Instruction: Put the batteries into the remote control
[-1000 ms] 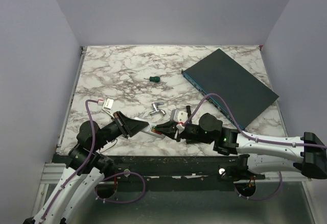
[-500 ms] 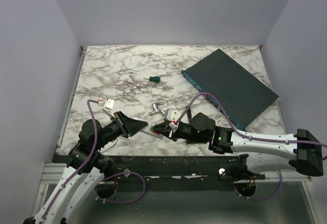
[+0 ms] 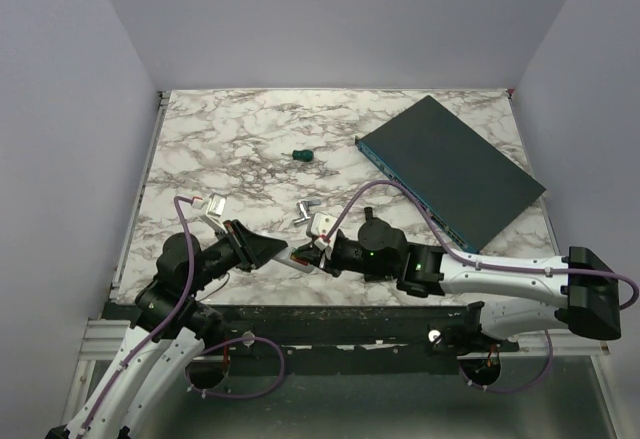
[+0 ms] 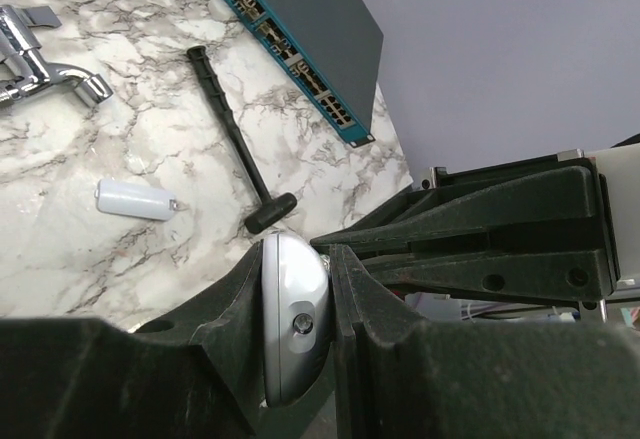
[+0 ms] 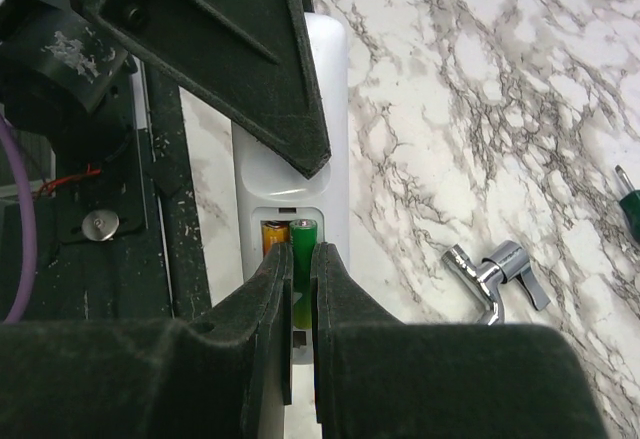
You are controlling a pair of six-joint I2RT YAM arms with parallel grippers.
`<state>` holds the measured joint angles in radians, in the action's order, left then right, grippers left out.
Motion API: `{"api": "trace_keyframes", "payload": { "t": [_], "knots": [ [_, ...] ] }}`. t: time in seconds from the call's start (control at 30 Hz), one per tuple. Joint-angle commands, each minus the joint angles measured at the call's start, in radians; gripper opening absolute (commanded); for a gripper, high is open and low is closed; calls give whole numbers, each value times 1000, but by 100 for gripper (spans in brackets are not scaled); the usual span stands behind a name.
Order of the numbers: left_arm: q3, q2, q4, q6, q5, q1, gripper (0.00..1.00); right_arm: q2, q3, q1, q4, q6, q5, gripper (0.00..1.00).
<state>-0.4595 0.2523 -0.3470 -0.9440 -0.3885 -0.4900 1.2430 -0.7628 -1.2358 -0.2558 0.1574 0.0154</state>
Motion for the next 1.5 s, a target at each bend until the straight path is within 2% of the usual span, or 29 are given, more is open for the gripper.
{"api": "trace_keyframes", "payload": {
  "t": [0.0, 1.0, 1.47],
  "knots": [
    [-80, -38, 186, -44, -111, -10, 0, 85, -3, 12, 200, 8, -23, 1],
    [-102, -66, 189, -27, -108, -10, 0, 198, -51, 29, 299, 4, 74, 1],
    [-85, -71, 216, -55, -119, -10, 0, 262, -106, 33, 267, -1, 92, 1]
  ]
}}
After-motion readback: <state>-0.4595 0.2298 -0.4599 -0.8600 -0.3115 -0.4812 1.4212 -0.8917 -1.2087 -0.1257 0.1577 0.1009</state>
